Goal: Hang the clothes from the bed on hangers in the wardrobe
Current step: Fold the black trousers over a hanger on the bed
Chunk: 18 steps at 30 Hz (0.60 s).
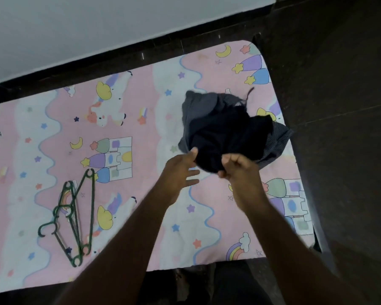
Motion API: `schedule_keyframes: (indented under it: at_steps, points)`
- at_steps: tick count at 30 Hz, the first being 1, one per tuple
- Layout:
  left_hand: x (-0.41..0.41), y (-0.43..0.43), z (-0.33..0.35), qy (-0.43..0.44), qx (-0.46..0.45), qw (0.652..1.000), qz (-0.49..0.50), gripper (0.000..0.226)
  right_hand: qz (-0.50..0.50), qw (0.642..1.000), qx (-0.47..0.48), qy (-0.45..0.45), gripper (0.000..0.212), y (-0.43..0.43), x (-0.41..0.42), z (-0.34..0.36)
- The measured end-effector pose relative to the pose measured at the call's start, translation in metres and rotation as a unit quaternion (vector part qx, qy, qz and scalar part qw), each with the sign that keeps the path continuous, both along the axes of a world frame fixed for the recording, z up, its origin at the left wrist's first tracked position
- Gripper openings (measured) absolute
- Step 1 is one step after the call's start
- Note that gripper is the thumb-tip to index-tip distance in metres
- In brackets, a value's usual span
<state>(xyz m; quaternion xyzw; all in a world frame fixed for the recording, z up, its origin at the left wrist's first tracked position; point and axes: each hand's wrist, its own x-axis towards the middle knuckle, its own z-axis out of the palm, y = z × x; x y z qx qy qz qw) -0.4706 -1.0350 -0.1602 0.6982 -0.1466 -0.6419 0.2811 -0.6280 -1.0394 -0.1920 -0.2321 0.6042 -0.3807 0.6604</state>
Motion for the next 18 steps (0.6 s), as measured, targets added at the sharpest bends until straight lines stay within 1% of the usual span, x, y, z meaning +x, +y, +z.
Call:
schedule_keyframes:
  at_steps: [2, 3, 5, 7, 9, 10, 12, 13, 14, 15, 16, 17, 18]
  points:
    - [-0.018, -0.015, -0.003, 0.044, 0.028, 0.999, 0.002, 0.037, 0.030, 0.999, -0.014, -0.015, 0.011, 0.027, -0.002, 0.014]
    - [-0.025, -0.020, -0.007, 0.049, 0.046, 0.998, 0.003, 0.032, 0.043, 0.999, -0.014, -0.014, 0.011, 0.034, -0.002, 0.018]
    - [-0.038, -0.022, -0.011, -0.002, 0.074, 0.997, 0.012, 0.009, 0.061, 0.998, -0.011, 0.000, 0.012, 0.040, -0.003, 0.024]
    - [-0.046, -0.021, -0.010, -0.053, 0.077, 0.995, 0.019, 0.019, 0.083, 0.996, -0.025, 0.018, 0.012, 0.038, -0.006, 0.029]
    - [-0.049, -0.027, 0.000, -0.083, 0.034, 0.996, 0.021, 0.018, 0.083, 0.995, -0.049, 0.034, 0.011, 0.032, -0.009, 0.032]
    - [-0.049, -0.031, 0.010, -0.081, 0.007, 0.996, 0.028, 0.018, 0.063, 0.995, -0.062, 0.047, 0.009, 0.028, -0.010, 0.033]
    - [-0.043, -0.042, 0.031, -0.040, -0.041, 0.996, 0.070, 0.038, -0.013, 0.994, -0.074, 0.073, 0.006, 0.019, -0.014, 0.030]
    - [-0.039, -0.046, 0.044, -0.019, -0.068, 0.993, 0.091, 0.047, -0.051, 0.993, -0.066, 0.079, 0.009, 0.013, -0.018, 0.026]
    - [-0.033, -0.046, 0.061, 0.003, -0.099, 0.990, 0.101, 0.053, -0.073, 0.994, -0.043, 0.071, 0.019, 0.006, -0.021, 0.022]
    - [-0.029, -0.043, 0.076, 0.025, -0.123, 0.987, 0.098, 0.054, -0.076, 0.996, -0.003, 0.041, 0.034, 0.001, -0.026, 0.017]
    - [-0.023, -0.035, 0.094, 0.037, -0.143, 0.985, 0.084, 0.052, -0.063, 0.997, 0.052, -0.016, 0.050, -0.005, -0.029, 0.014]
    - [-0.016, -0.023, 0.108, 0.045, -0.155, 0.985, 0.063, 0.050, -0.043, 0.990, 0.103, -0.090, 0.060, -0.010, -0.030, 0.012]
    - [-0.009, -0.008, 0.120, 0.060, -0.164, 0.984, 0.041, 0.053, -0.023, 0.976, 0.143, -0.164, 0.063, -0.015, -0.029, 0.009]
